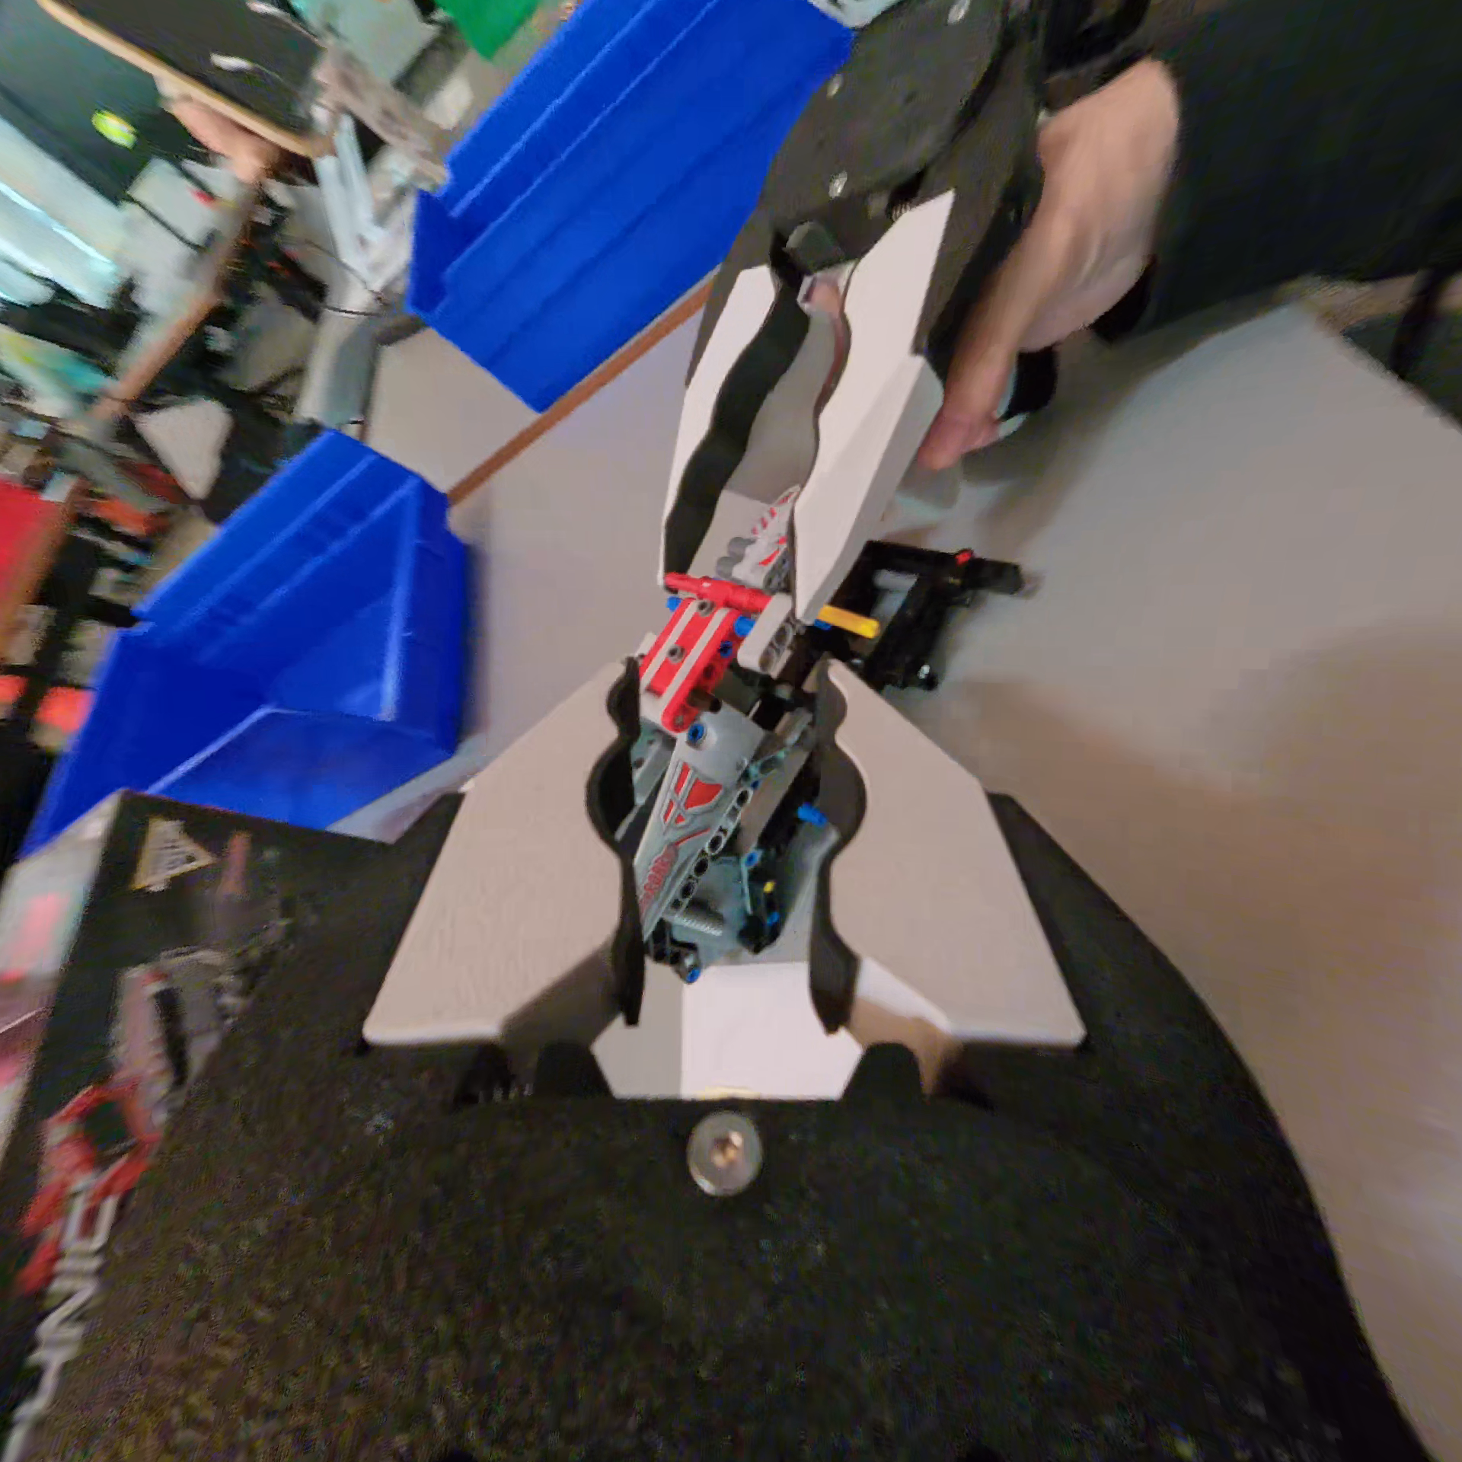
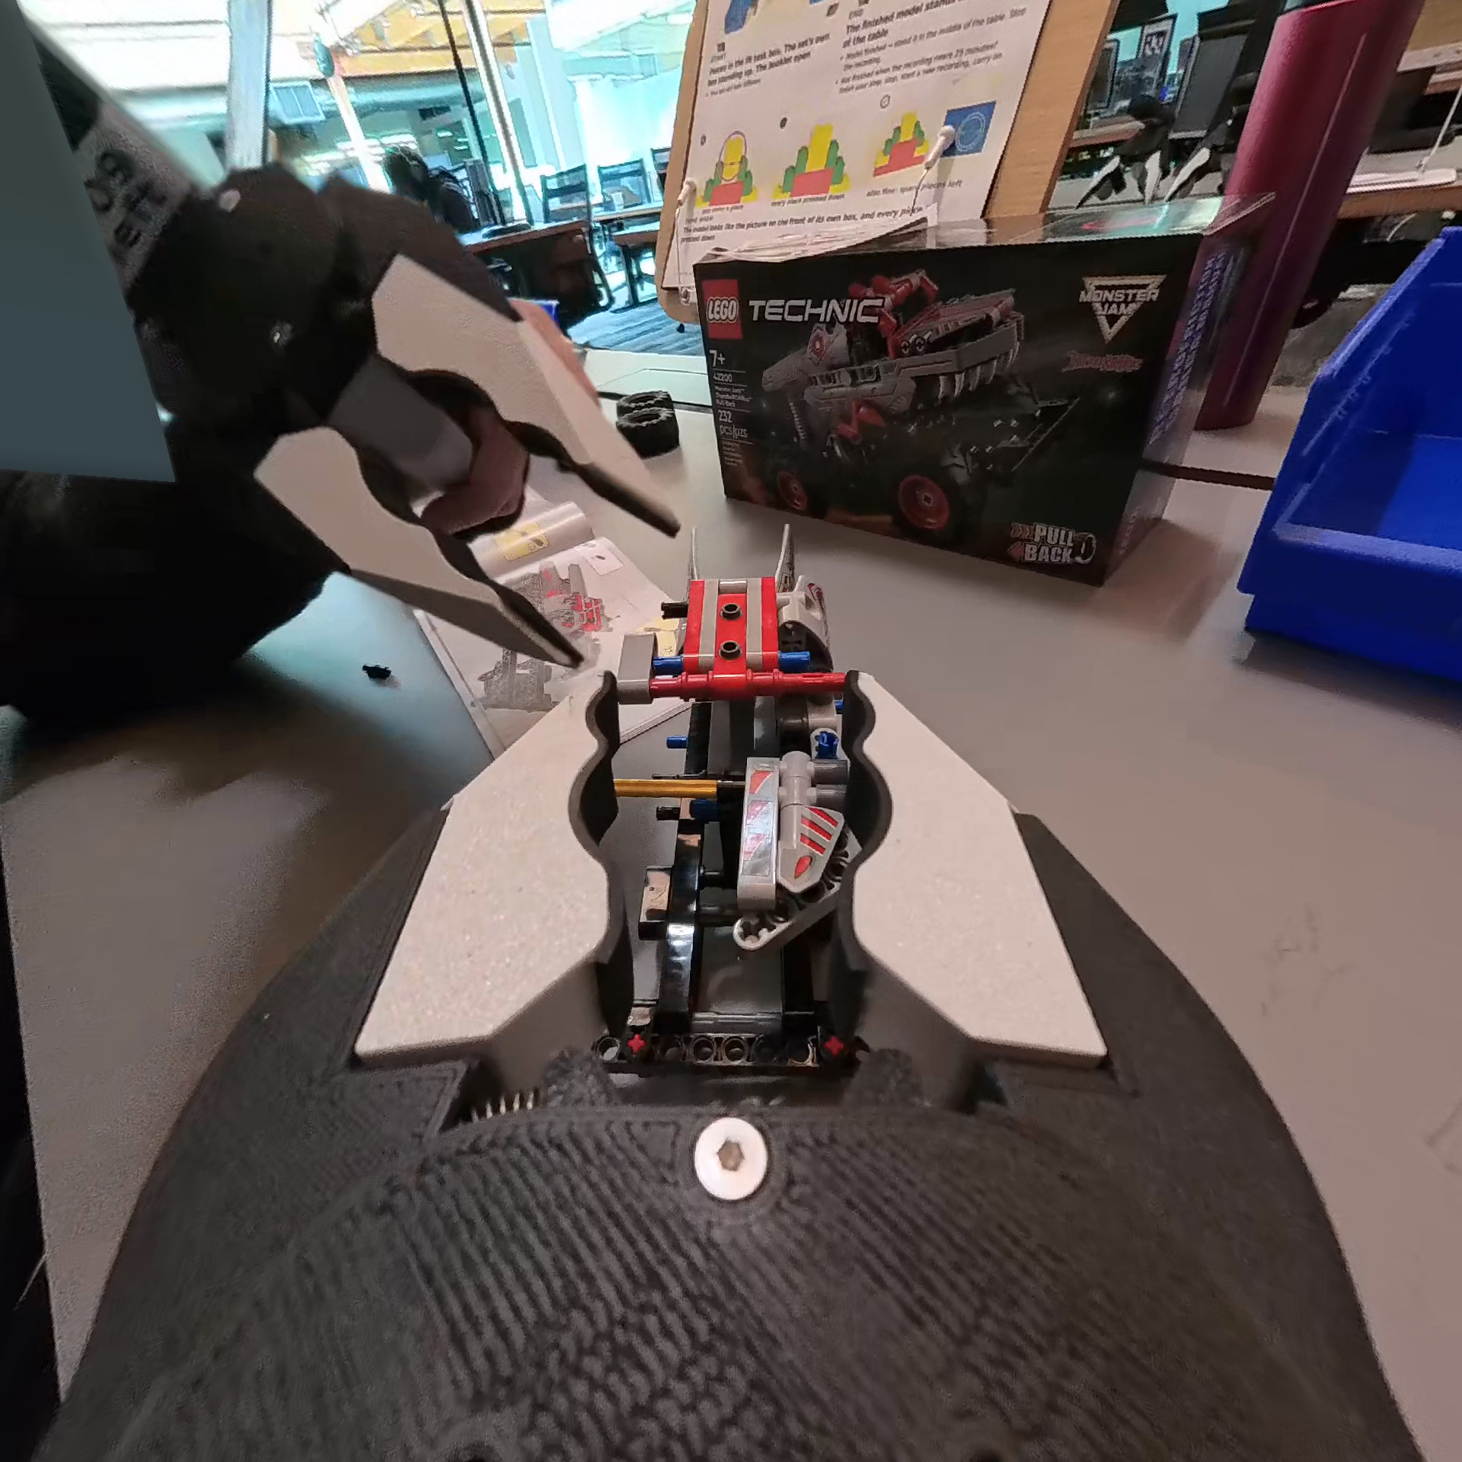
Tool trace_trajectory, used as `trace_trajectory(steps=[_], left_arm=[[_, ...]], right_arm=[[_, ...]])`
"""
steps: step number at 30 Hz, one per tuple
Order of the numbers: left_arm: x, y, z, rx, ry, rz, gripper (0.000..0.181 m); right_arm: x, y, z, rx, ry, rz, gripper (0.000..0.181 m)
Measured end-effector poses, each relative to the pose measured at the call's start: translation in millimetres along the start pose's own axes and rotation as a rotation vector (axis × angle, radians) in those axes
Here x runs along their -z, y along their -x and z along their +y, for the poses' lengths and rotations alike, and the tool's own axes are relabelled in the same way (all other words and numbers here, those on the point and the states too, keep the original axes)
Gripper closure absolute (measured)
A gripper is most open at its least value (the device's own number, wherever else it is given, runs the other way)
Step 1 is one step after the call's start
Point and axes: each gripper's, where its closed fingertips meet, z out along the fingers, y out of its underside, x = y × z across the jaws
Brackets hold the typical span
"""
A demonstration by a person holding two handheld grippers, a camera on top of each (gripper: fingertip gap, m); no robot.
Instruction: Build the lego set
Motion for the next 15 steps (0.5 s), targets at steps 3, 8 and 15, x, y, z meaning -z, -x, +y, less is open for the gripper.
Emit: trace_trajectory(steps=[3, 8, 15], left_arm=[[-7.3, 5.6, 6.4, 0.074, 0.021, 0.129, 0.126], [-21.5, 6.1, 7.3, 0.275, 0.003, 0.360, 0.128], [-24.7, 1.8, 4.7, 0.139, 0.036, 0.434, 0.132]], right_arm=[[0.0, -0.3, 0.1, 0.008, 0.002, -0.004, 0.125], [0.2, 0.1, 0.7, 0.030, 0.012, -0.010, 0.126], [-0.2, 1.0, 1.5, 0.047, 0.014, -0.020, 0.125]])
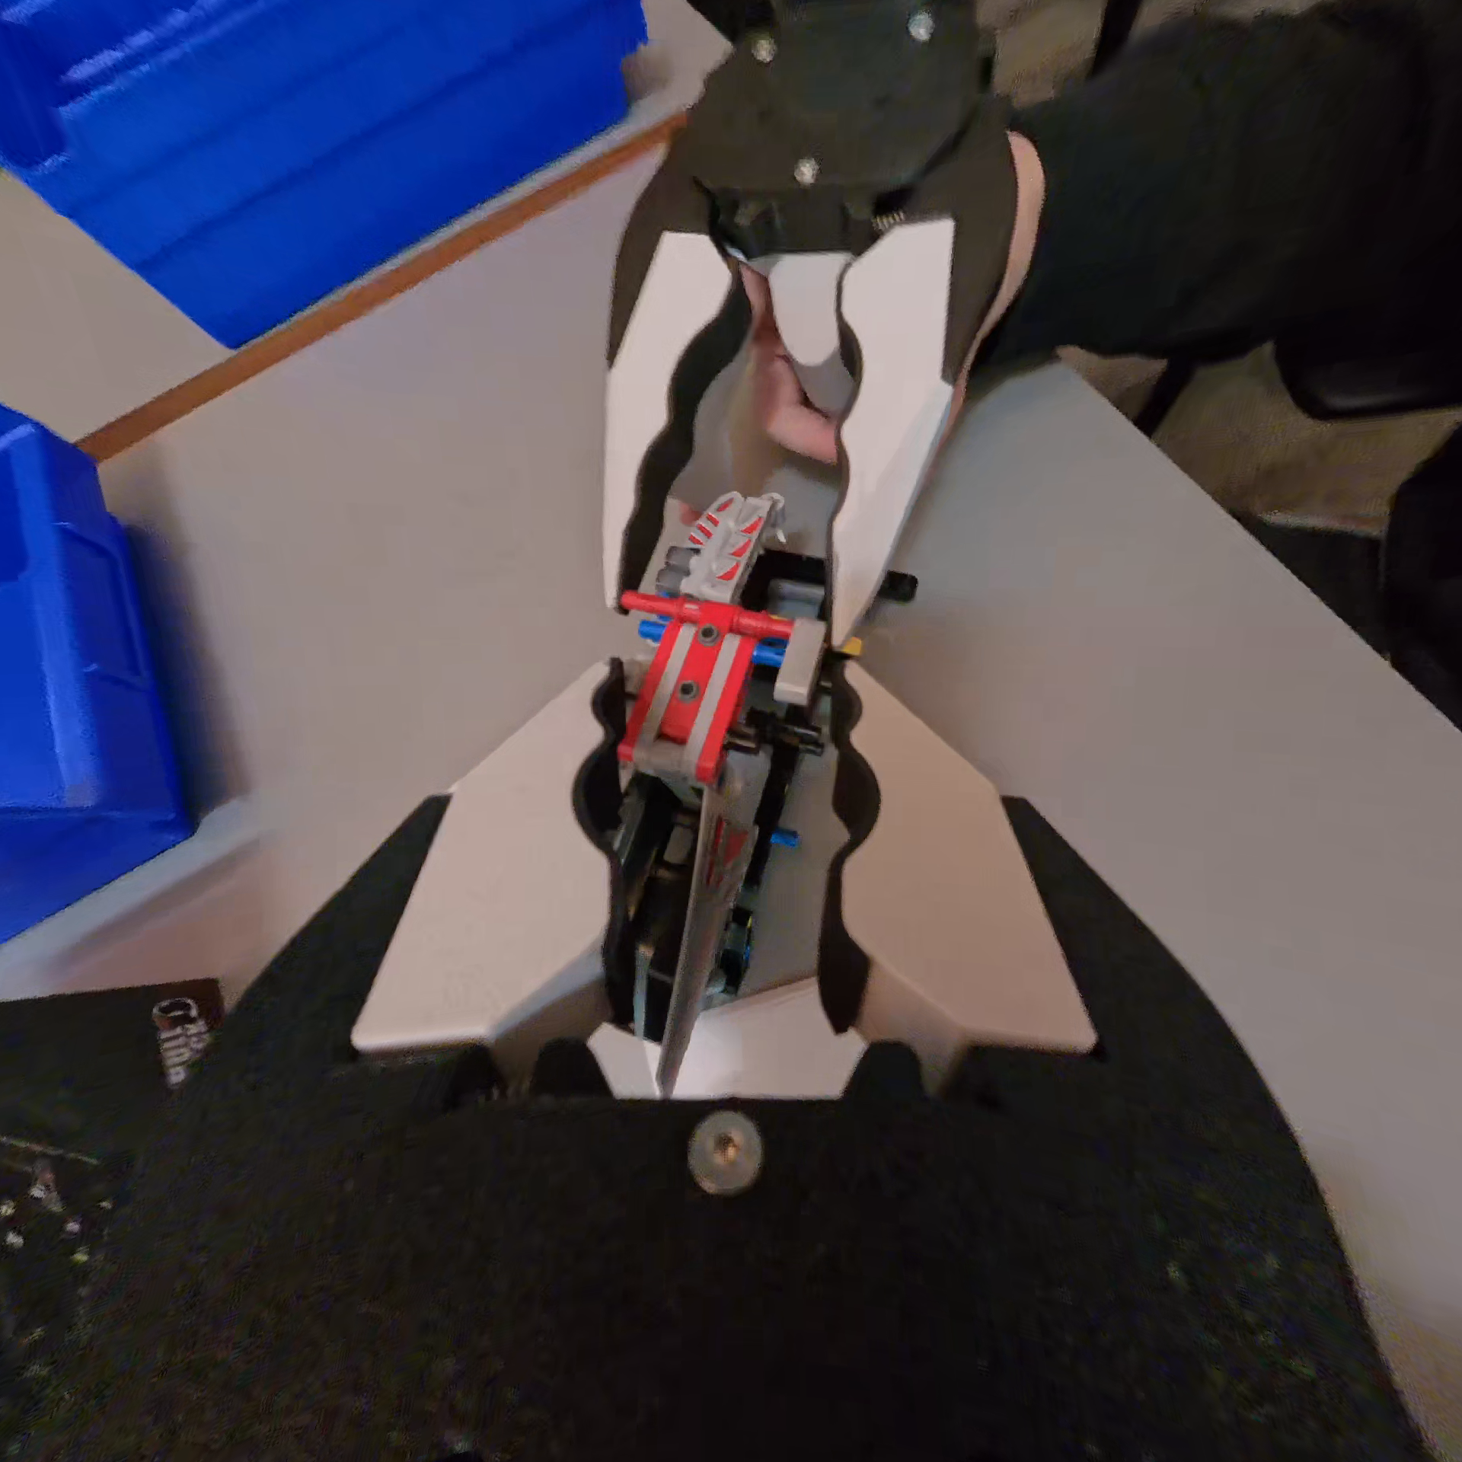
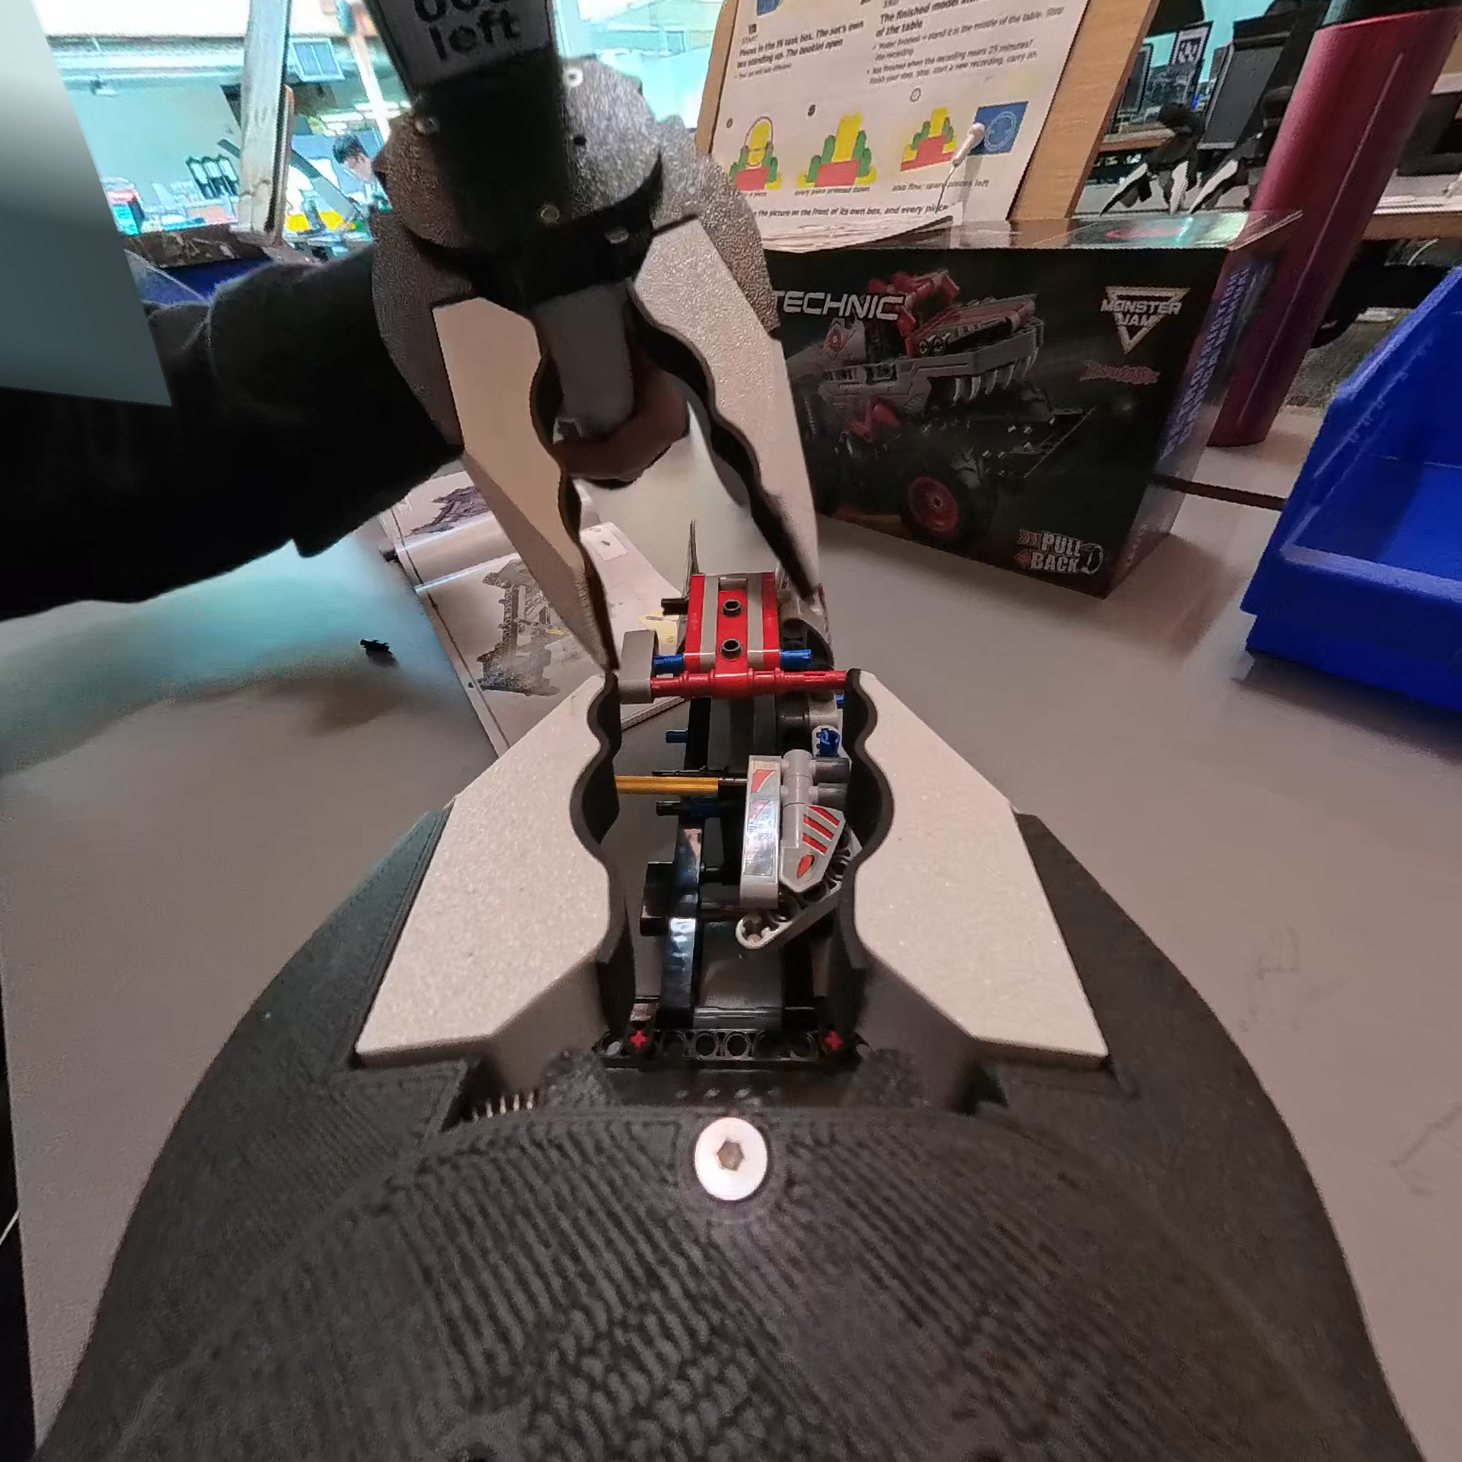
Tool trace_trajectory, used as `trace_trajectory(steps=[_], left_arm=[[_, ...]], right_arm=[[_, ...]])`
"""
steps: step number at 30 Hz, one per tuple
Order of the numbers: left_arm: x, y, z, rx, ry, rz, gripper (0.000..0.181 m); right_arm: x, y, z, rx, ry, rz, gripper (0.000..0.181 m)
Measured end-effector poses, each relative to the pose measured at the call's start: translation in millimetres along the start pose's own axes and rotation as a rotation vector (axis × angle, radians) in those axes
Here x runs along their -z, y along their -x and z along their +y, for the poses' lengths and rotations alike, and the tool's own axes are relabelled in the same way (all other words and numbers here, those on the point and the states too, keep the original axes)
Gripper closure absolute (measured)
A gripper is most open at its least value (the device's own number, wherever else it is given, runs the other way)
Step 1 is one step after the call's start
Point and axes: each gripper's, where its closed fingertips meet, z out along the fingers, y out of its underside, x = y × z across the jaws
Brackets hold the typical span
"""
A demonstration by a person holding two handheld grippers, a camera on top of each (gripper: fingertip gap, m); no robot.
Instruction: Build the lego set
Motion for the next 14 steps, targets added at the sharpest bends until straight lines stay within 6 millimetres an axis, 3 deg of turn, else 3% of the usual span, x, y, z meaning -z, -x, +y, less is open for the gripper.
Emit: trace_trajectory(steps=[9, 14], left_arm=[[-3.5, -0.1, 2.3, -0.159, 0.296, 0.098, 0.143], [-4.1, 1.1, 3.8, -0.166, 0.429, 0.152, 0.143]], right_arm=[[-1.3, -1.3, -0.3, 0.008, 0.005, 0.005, 0.125], [-1.8, -1.7, -0.2, 0.012, 0.007, 0.009, 0.125]])
